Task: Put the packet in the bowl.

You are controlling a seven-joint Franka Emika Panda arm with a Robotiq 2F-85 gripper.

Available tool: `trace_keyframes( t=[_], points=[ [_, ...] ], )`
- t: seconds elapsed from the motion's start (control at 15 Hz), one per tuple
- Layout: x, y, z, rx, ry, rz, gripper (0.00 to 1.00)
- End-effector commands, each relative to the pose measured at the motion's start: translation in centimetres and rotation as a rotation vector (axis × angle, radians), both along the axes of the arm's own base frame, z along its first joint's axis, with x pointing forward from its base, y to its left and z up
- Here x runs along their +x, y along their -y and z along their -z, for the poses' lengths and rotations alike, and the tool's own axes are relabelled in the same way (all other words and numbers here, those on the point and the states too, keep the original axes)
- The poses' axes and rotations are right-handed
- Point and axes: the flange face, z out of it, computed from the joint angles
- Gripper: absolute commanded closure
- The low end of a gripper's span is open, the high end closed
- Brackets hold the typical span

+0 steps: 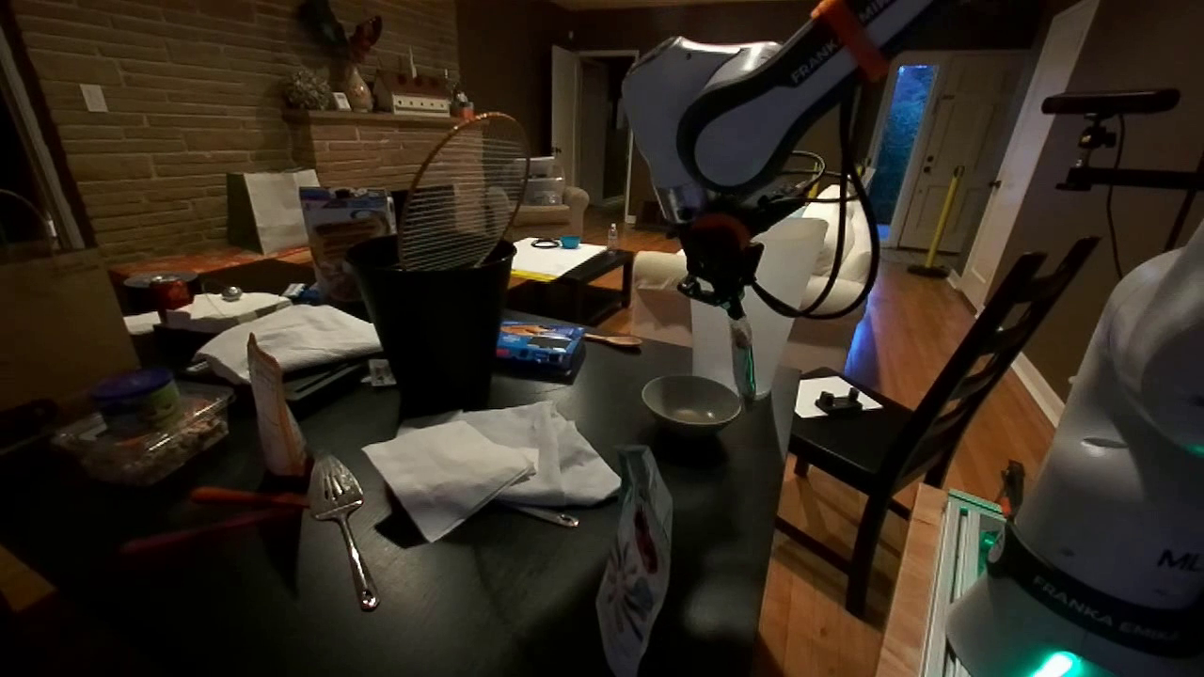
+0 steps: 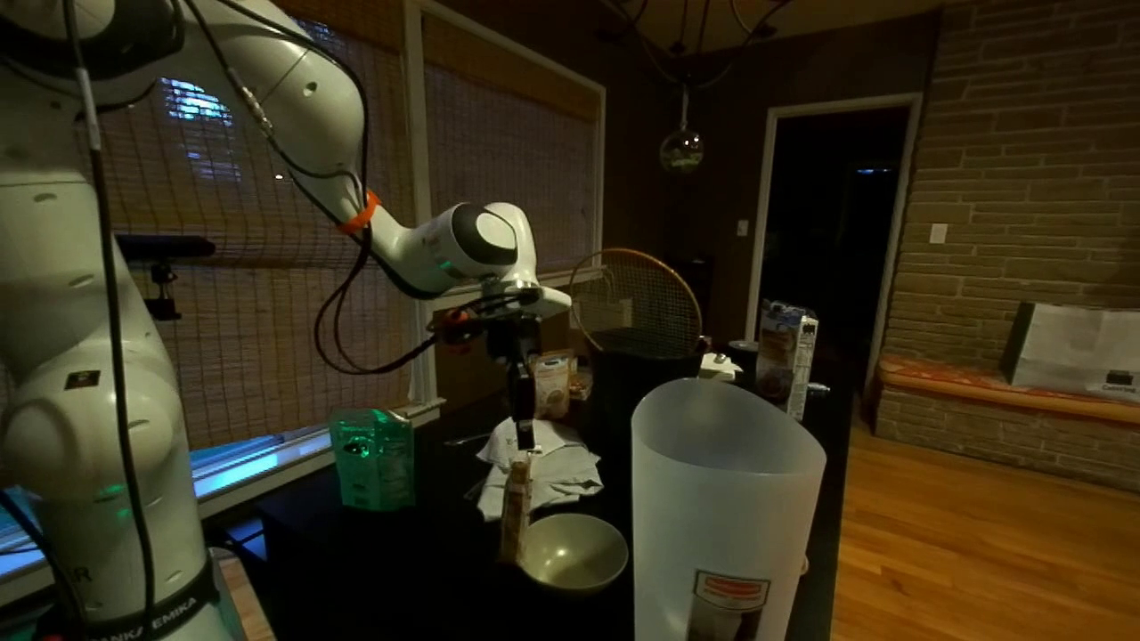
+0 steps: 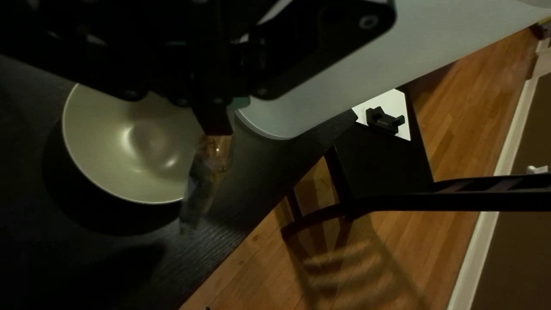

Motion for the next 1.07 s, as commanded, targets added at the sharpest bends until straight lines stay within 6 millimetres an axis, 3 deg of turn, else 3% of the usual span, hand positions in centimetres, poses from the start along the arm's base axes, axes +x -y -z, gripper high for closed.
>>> trace_keyframes(
  t=[0.0,0.47,1.0],
  points=[
    [0.8,1.2,1.0,-0.037,0.001,0.025,1.00],
    [2.8,3.6,-0.1,-0.132,0.024,0.076,1.00],
    [4.7,4.2,3.1,-0.313,-0.008,0.275,1.00]
  ],
)
